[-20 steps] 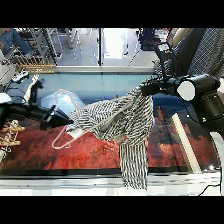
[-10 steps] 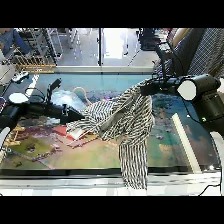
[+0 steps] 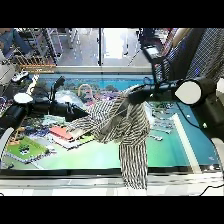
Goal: Fold the clothes and pants, and hang the long-sleeved shirts on hangers.
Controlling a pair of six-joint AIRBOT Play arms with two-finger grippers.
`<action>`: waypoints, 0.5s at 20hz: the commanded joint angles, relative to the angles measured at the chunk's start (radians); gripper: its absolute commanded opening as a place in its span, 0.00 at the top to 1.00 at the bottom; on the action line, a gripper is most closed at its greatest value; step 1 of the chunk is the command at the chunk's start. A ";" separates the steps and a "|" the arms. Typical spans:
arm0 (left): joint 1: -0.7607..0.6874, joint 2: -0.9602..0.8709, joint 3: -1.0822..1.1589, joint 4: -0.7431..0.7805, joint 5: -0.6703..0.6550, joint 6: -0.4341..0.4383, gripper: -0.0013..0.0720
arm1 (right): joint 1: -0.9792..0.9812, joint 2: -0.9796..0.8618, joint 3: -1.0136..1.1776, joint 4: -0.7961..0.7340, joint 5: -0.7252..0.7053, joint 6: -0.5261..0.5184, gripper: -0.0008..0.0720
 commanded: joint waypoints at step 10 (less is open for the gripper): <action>-0.048 -0.059 0.001 -0.546 -0.135 0.403 0.95 | 0.237 0.143 0.001 0.044 0.342 -0.100 0.91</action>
